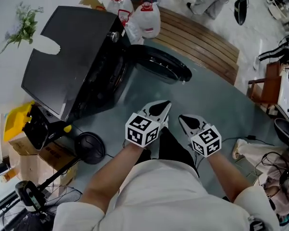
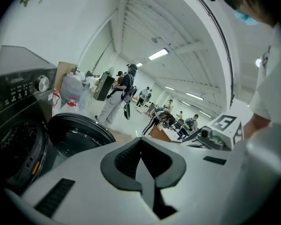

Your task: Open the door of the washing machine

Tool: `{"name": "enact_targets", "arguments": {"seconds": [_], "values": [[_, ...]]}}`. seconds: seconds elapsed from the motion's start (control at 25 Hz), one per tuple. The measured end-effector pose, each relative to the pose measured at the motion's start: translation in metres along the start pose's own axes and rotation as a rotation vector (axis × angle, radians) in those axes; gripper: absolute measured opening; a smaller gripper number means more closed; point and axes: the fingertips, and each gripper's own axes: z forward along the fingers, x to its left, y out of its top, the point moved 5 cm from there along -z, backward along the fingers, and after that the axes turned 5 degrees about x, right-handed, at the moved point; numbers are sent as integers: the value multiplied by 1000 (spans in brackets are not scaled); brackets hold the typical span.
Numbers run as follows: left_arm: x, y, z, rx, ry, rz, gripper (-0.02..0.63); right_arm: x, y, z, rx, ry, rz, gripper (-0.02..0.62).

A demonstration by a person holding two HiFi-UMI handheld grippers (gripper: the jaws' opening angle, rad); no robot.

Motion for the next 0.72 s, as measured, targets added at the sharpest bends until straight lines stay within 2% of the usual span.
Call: {"name": "enact_targets", "arguments": {"seconds": [0.2,0.44,0.6,0.72], "values": [[-17,-10,-70,-22,7,90,17,42,6,-13,-39,5,-48,8],[-34,-25,-145,-80,3,122,17,81,8,-31,-82,5,-72,8],[-49,-45,-189,-78,6,159,17,109,9,-43,-109,16,-104,8],[-57,-60,-218,-73,17,156,17,132,7,-51,-121,30,-123,8]]}}
